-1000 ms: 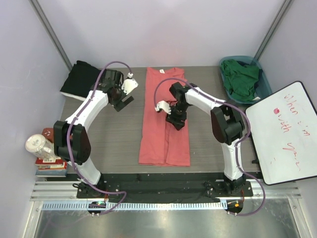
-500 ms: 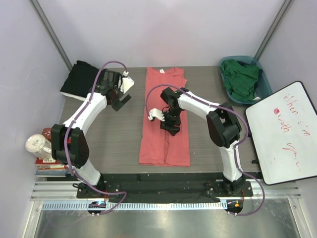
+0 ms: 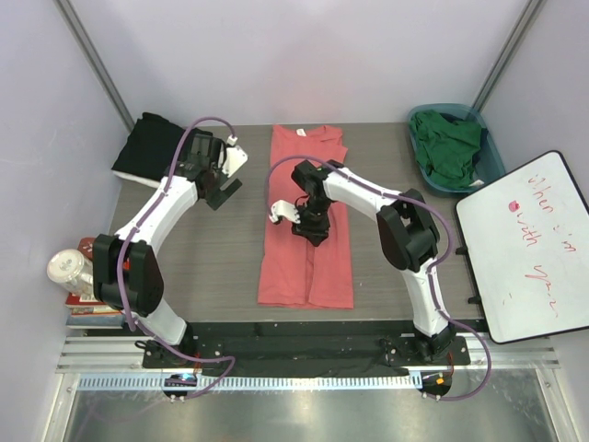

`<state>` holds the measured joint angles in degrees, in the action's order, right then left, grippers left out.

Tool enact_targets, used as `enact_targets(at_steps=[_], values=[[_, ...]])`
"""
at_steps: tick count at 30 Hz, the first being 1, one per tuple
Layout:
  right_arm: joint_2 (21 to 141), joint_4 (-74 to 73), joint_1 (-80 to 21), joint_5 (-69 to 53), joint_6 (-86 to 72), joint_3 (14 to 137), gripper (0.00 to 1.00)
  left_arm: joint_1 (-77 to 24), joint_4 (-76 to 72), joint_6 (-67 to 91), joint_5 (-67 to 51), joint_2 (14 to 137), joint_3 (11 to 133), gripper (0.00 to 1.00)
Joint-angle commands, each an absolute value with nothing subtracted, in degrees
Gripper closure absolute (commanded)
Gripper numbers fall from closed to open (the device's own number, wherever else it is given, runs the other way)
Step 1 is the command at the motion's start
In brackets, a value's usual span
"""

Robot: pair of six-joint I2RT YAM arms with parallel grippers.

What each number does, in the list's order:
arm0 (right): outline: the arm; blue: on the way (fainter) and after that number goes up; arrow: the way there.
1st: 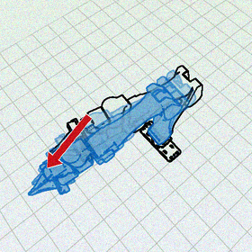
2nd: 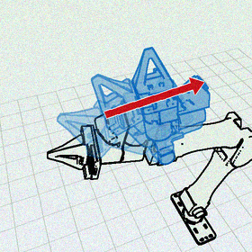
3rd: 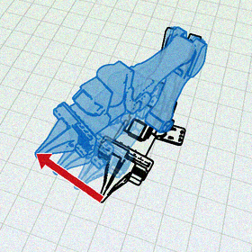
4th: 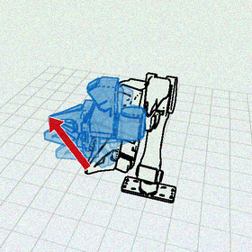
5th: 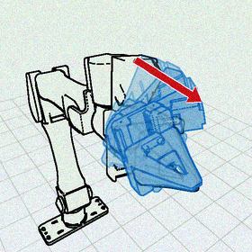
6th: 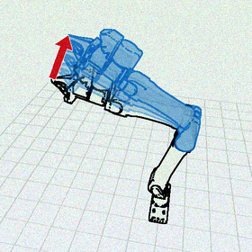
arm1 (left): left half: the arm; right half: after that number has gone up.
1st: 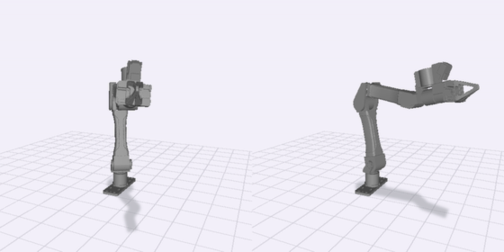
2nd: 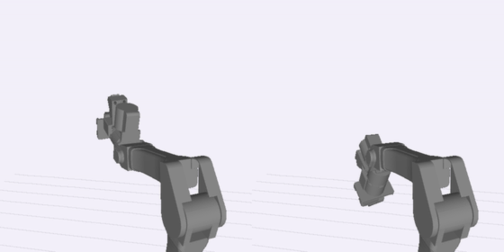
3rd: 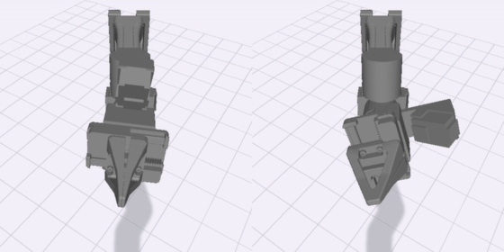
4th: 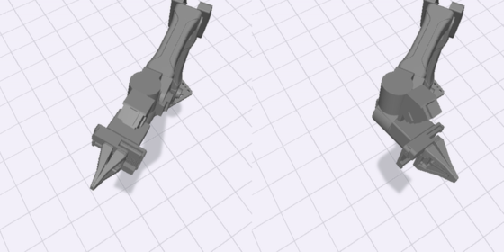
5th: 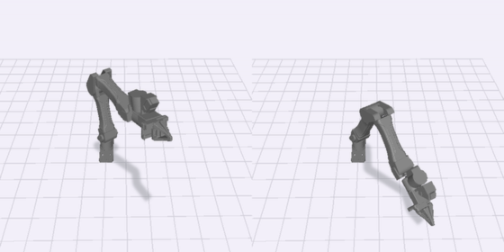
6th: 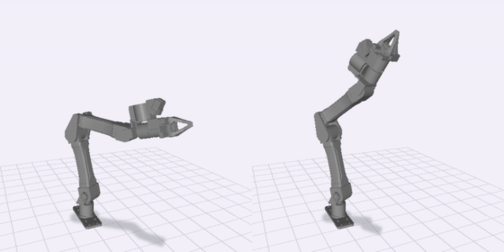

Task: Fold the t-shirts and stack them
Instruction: Grab the bottom of the folded rectangular tshirt with both arms

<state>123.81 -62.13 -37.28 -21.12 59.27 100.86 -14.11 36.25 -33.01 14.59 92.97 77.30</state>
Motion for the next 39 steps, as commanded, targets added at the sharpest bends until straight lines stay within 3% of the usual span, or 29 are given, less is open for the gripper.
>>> enact_targets(at_steps=[1, 9, 12, 13, 21, 39], values=[[123.5, -65.6, -38.1, -21.9, 61.5, 102.6, 0.60, -13.8, 33.8, -33.1, 15.4, 91.4, 77.3, 0.00], [123.7, -65.7, -38.1, -20.5, 62.3, 100.9, 0.60, -13.8, 33.6, -32.6, 14.9, 92.1, 78.0, 0.00], [124.5, -65.0, -38.1, -20.3, 61.6, 100.8, 0.68, -13.8, 33.6, -32.7, 14.9, 92.0, 78.0, 0.00], [125.0, -64.9, -38.1, -20.2, 61.4, 101.0, 0.77, -13.8, 33.6, -32.7, 14.9, 91.9, 78.0, 0.00], [124.7, -64.6, -38.3, -20.0, 61.0, 101.7, 0.99, -13.8, 33.2, -33.7, 14.9, 91.9, 77.8, 0.00], [122.3, -67.4, -41.5, -21.6, 61.6, 104.9, 0.99, -13.8, 32.9, -33.5, 14.3, 93.3, 79.5, 0.00]])
